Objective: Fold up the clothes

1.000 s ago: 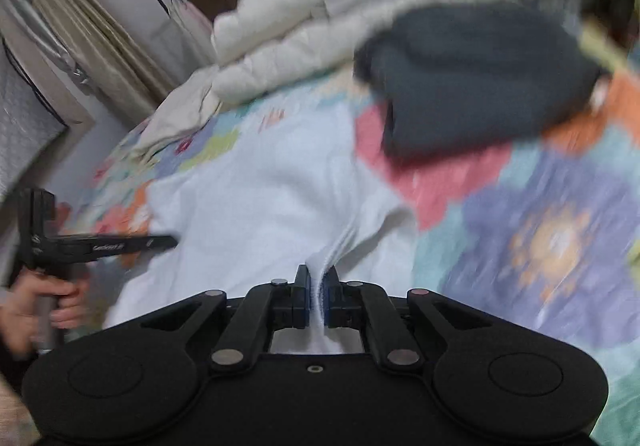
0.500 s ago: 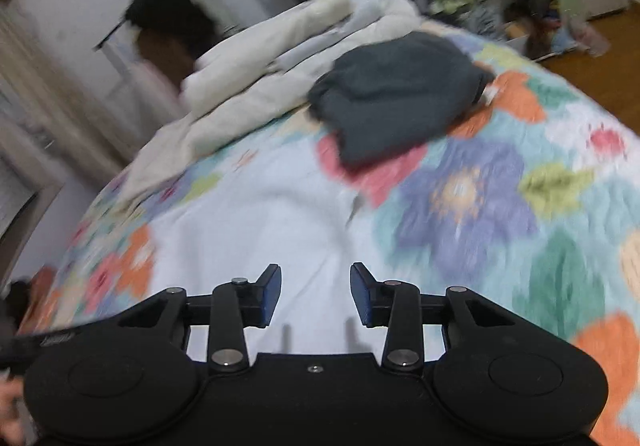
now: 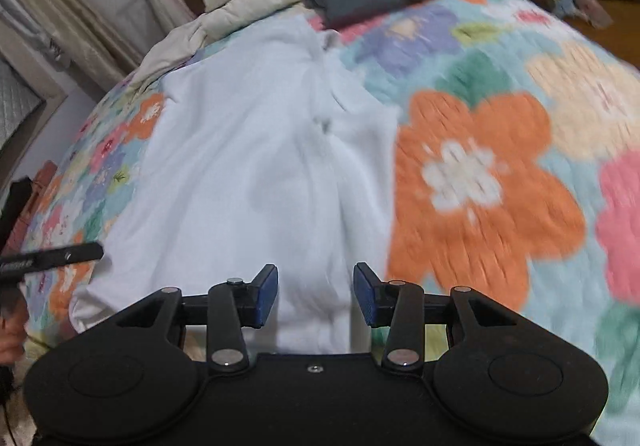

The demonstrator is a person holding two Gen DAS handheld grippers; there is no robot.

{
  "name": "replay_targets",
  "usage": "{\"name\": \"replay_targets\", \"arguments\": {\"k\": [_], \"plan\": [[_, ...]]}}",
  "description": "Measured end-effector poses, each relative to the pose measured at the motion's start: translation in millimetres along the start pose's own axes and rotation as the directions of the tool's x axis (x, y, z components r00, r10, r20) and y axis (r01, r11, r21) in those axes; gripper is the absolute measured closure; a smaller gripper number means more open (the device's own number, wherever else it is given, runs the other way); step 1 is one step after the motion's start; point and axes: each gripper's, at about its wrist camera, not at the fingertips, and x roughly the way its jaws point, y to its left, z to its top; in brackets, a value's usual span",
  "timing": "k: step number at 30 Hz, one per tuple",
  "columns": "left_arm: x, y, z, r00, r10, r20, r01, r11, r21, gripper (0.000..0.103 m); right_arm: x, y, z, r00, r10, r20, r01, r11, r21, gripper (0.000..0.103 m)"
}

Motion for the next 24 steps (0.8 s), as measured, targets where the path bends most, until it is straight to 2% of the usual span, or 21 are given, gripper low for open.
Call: {"name": "replay_targets", "arguments": {"k": [1, 3, 4, 6, 10, 11, 12, 17, 21, 22, 24], "plan": [[-1.4, -1.6, -9.0, 1.000, -0.005, 0.004, 0.006, 1.000, -0.021, 0.051, 0.5, -1.5, -5.8, 1.000, 0.018, -0.006, -0.018, 1.000, 0.003, 0.056], [-1.8, -4.3, -21.3, 1.000, -0.007, 0.009, 0.007, 0.999, -0.046, 0.051, 1.3, -3.6, -16.7, 0.999, 0.045, -0.011, -0.045, 0.999, 0.004, 0.063], [-1.4, -5.9, -25.4, 1.000, 0.001, 0.016, 0.000, 0.999, -0.045, 0.050, 1.3, -1.9, -19.9, 0.999, 0.037, 0.014, -0.037, 0.999, -0.010, 0.063], [-1.3, -11.4, -28.9, 0.999, 0.027, 0.032, -0.026, 1.000, -0.014, 0.045, 4.6, -2.7, -22.0, 0.998, 0.042, 0.056, -0.042, 0.999, -0.001, 0.063], [-5.7, -26.1, -33.8, 0.990, 0.095, 0.104, -0.102, 0.993, 0.065, 0.032, 9.3, -17.9, -19.7, 0.987, 0.097, 0.130, -0.113, 0.986, 0.122, 0.061], [-7.6, -28.2, -35.4, 0.987, 0.101, 0.123, -0.111, 0.991, 0.073, 0.031, 9.8, -17.9, -20.0, 0.983, 0.112, 0.144, -0.128, 0.986, 0.103, 0.070], [-8.4, -30.5, -37.0, 0.986, 0.097, 0.135, -0.109, 0.991, 0.082, 0.028, 9.5, -17.0, -20.5, 0.979, 0.123, 0.160, -0.137, 0.988, 0.078, 0.085], [-15.0, -37.3, -46.6, 0.983, 0.036, 0.178, -0.054, 0.994, 0.098, 0.028, -16.0, 3.6, -22.6, 0.954, 0.133, 0.268, -0.117, 0.990, -0.076, 0.090], [-24.4, -32.3, -48.0, 0.981, 0.015, 0.196, -0.022, 0.999, 0.032, 0.028, -52.7, 10.2, -21.6, 0.930, 0.116, 0.350, -0.071, 0.988, -0.137, 0.090], [-22.9, -31.5, -48.8, 0.984, 0.009, 0.177, -0.013, 1.000, 0.024, 0.028, -59.2, 8.8, -22.1, 0.928, 0.102, 0.359, -0.053, 0.988, -0.144, 0.090], [-17.7, -31.1, -50.0, 0.991, 0.006, 0.135, -0.009, 1.000, 0.020, 0.028, -56.4, 2.1, -25.1, 0.940, 0.043, 0.337, 0.010, 0.988, -0.153, 0.091]]}}
